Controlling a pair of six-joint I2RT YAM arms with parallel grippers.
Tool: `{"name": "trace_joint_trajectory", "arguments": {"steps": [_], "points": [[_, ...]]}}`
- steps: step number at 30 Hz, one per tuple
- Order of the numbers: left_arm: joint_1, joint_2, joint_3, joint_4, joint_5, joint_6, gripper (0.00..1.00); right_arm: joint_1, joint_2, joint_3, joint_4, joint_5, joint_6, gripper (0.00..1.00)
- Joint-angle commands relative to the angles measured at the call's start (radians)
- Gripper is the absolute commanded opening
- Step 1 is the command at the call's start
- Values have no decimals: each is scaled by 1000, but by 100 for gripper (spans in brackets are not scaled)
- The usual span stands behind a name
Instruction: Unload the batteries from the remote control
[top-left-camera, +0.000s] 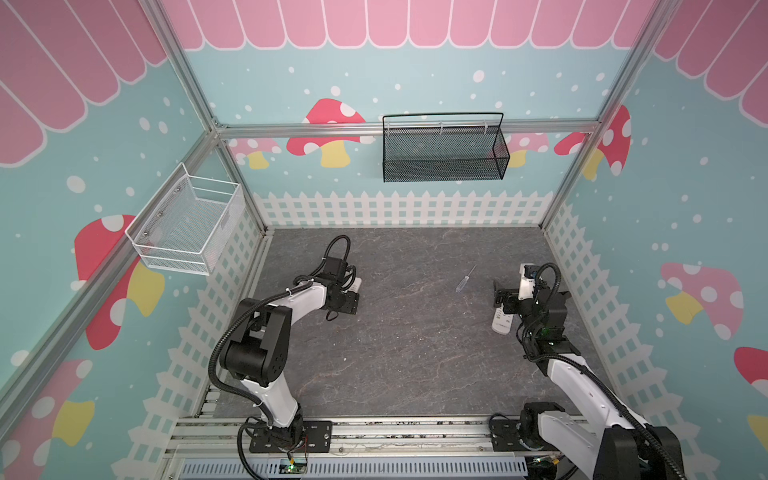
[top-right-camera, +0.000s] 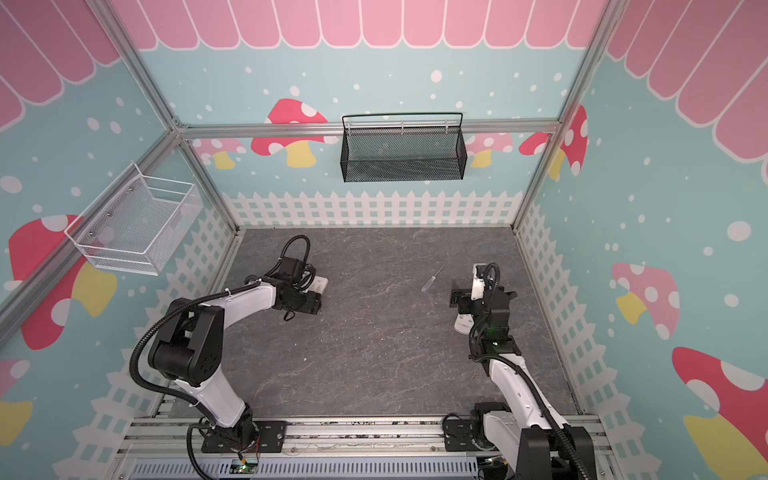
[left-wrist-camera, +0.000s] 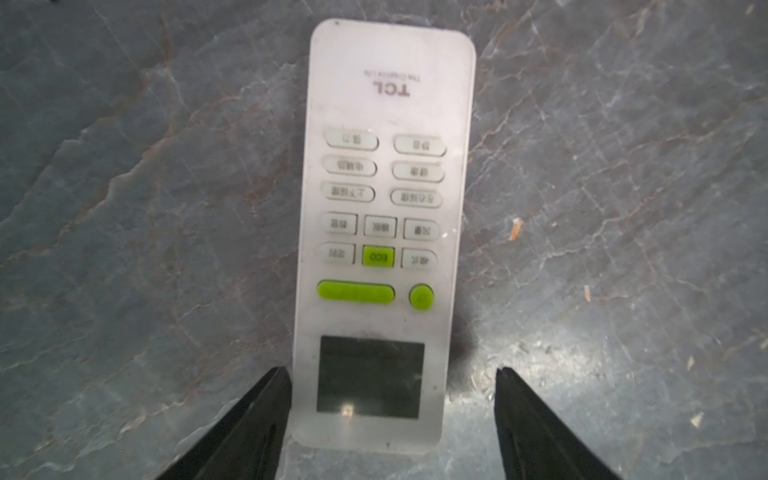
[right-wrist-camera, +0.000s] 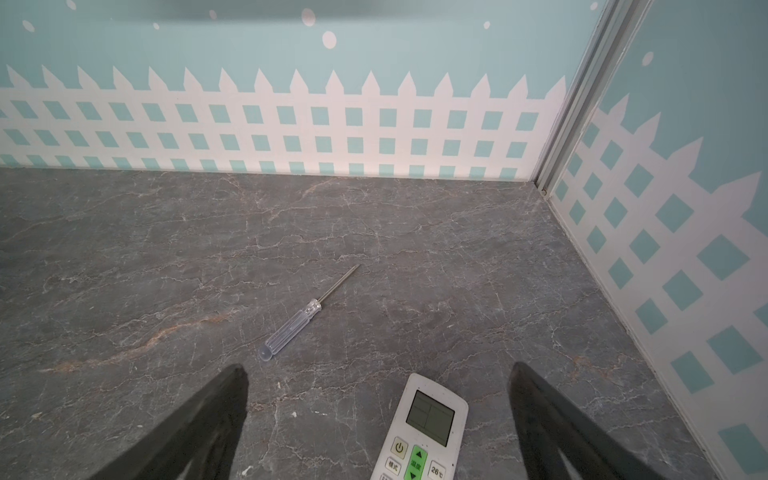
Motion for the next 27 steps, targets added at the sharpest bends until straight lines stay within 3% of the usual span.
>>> {"name": "trace_joint_trajectory", "arguments": {"steps": [1, 5, 11, 21, 27], "points": [[-13, 21, 37, -47, -30, 3, 71, 4, 4, -5, -11, -13, -7, 98], [-23, 46, 45, -48, -45, 8, 56, 4, 8, -24, 26, -22, -4, 98], [-25, 68, 58, -60, -56, 8, 49, 4, 18, -21, 29, -32, -6, 98], [-39, 36, 53, -97, -51, 4, 70, 3, 35, -4, 12, -49, -6, 98], [-39, 52, 54, -108, -20, -23, 63, 2, 44, 6, 8, -60, -7, 98]]}}
